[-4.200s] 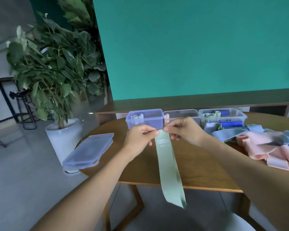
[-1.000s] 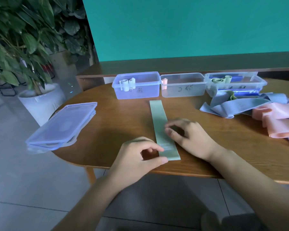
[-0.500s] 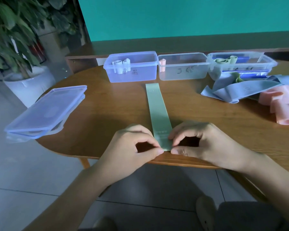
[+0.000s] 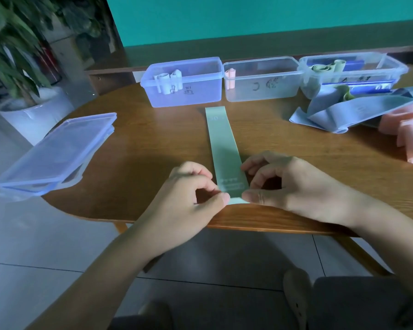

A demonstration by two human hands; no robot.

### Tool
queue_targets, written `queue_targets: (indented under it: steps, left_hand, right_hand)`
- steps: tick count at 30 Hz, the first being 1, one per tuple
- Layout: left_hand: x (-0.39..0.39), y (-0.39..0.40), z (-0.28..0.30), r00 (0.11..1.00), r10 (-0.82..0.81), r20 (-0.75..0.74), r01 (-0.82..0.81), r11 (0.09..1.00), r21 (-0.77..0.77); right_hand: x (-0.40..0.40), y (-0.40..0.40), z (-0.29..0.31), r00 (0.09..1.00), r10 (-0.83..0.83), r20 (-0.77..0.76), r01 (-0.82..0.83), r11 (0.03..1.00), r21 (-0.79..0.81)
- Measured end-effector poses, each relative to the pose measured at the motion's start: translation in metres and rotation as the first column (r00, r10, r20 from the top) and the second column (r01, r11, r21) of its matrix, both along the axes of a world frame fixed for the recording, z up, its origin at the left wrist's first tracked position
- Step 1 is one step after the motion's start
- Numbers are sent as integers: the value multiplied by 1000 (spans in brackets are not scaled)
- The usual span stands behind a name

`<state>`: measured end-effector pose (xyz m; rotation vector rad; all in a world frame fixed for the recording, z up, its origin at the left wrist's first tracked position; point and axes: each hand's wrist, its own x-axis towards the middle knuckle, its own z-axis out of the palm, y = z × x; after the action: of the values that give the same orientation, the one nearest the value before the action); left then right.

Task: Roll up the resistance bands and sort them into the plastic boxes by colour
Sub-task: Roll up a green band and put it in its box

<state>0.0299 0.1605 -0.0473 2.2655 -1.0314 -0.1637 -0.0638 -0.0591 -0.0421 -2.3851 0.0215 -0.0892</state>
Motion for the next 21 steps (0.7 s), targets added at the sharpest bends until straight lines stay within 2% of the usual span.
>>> queue_targets:
  steps: [4, 7, 10, 13, 16, 21]
  left_hand:
    - [3, 0, 2, 1000, -31, 4, 31, 996, -83]
    - [3, -1, 0, 997, -81, 14, 83, 989, -123]
    - [3, -1, -3, 989, -115, 95, 125, 986, -106]
    - [2, 0, -6, 969, -136, 204, 156, 984, -84]
    - [1, 2, -6, 959, -154, 237, 180, 979, -92]
    - [2, 0, -5, 972, -108, 209, 131, 986, -101]
  right_hand:
    - [6, -2, -1, 1000, -17, 6, 17, 1000, 11]
    - [5, -2, -1, 997, 62, 51, -66, 995, 80]
    - [3, -1, -1, 982, 167, 84, -174, 982, 77]
    - [1, -1, -3, 968, 224, 110, -224, 974, -12]
    - [-1, -1, -5, 967, 224, 124, -216, 974, -69]
    - [-2, -1, -7, 970, 187, 155, -182, 982, -45]
